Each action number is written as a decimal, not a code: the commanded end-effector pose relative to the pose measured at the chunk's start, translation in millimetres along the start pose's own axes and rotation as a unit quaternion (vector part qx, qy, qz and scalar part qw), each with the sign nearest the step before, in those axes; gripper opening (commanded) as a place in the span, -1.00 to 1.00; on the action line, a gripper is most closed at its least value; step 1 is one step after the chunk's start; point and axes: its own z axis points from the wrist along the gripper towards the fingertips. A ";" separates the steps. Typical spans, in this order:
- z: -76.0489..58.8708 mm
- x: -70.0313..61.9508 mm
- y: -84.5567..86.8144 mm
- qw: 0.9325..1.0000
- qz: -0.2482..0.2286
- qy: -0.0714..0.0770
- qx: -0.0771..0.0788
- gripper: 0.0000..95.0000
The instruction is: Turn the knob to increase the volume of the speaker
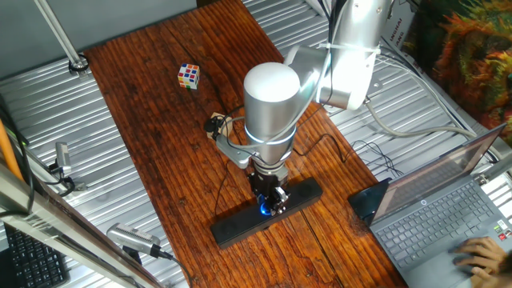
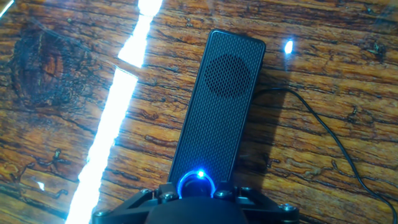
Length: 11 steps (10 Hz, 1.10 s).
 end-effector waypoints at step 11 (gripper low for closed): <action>0.3 0.1 0.0 1.000 0.020 -0.014 -0.004 -1.00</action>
